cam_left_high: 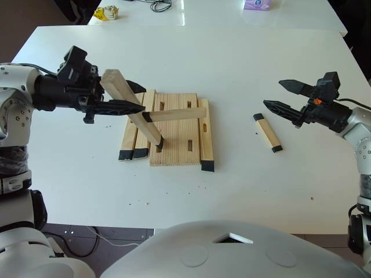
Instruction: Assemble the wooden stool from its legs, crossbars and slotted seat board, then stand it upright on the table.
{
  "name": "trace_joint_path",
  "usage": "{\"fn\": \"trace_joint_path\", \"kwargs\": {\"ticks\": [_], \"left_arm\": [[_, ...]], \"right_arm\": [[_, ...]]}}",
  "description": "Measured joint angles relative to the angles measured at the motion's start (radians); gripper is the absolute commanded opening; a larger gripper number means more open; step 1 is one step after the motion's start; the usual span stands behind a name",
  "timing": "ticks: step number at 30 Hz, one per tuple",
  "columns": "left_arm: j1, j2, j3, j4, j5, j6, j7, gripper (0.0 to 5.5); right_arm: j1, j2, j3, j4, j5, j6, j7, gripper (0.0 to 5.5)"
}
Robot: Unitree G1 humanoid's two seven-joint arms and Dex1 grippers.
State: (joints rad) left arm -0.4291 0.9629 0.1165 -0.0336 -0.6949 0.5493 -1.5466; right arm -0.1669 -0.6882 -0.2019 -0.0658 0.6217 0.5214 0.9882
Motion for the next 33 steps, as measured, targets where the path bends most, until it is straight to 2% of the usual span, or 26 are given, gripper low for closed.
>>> {"fn": "trace_joint_path", "kwargs": {"ticks": [21,26,33], "left_arm": [[0.047,0.006,0.006,-0.017,0.004,-0.018,0.004,2.05],[0.101,-0.028,0.006,-0.034,0.021,-0.081,0.039,2.05],[0.147,-0.063,0.004,-0.129,-0.004,-0.077,0.111,2.05]], "right_arm": [[0.017,0.017,-0.003,-0.002,0.009,0.026,-0.026,5.11],[0.014,0.019,0.0,-0.005,0.009,0.035,-0.027,5.11],[-0.019,0.017,0.017,0.002,0.008,0.046,-0.004,5.11]]}}
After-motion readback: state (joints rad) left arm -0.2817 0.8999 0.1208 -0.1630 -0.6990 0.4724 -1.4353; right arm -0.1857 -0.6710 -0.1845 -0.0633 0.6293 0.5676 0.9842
